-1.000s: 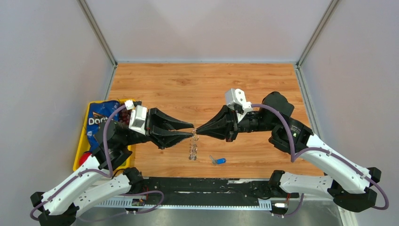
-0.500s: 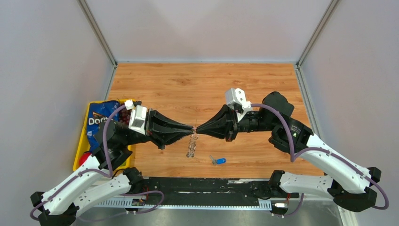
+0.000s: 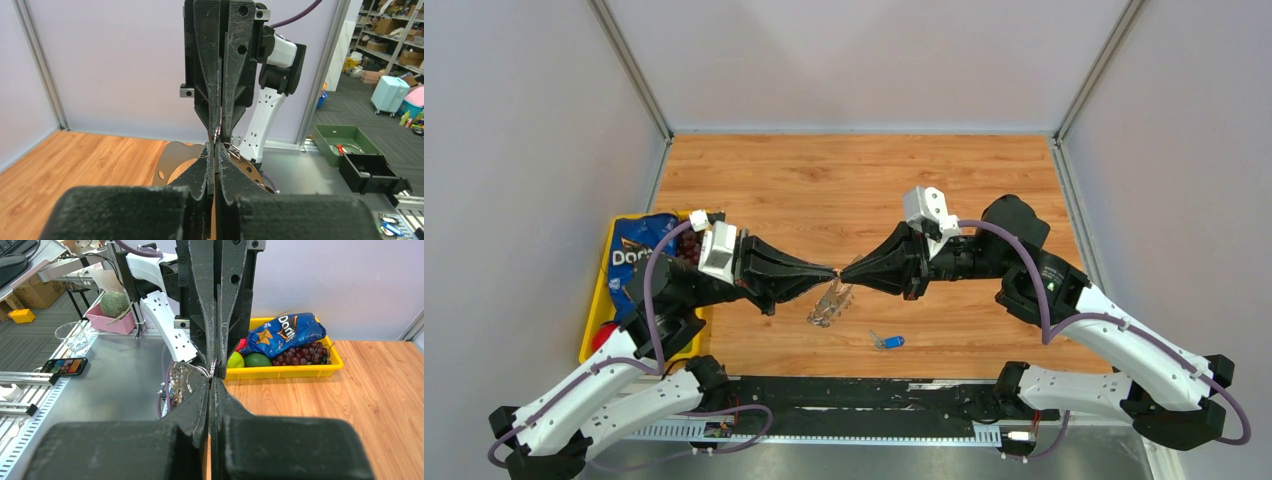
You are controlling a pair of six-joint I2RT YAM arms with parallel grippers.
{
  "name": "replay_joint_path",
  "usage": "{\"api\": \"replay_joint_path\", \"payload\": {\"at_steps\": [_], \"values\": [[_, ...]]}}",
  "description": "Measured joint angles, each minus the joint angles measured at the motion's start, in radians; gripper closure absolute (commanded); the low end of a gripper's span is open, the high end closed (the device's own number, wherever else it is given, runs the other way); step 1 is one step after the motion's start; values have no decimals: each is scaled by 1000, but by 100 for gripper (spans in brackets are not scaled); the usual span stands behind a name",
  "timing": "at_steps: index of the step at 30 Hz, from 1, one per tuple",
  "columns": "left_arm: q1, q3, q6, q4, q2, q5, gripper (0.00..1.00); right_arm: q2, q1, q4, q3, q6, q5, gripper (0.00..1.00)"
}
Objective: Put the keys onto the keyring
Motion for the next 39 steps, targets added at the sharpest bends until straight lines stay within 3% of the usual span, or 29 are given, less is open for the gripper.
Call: {"api": "replay_joint_path", "payload": {"at_steps": [5, 13, 17, 24, 39], "values": [[0, 0, 1, 3, 1, -5, 100, -3, 0, 0, 0, 0, 6, 99], [-4, 26, 32, -91, 13, -80, 100, -40, 5, -21, -19, -2, 74, 61], [-4, 32, 52, -160, 23, -132, 100, -87, 8, -35, -42, 2, 126, 51], [-4, 89, 97, -321, 59, -223, 100, -137, 11, -124, -89, 30, 294, 46], [-4, 282, 212, -708, 198, -426, 100, -21, 11, -397, -249, 202, 637, 44]]}}
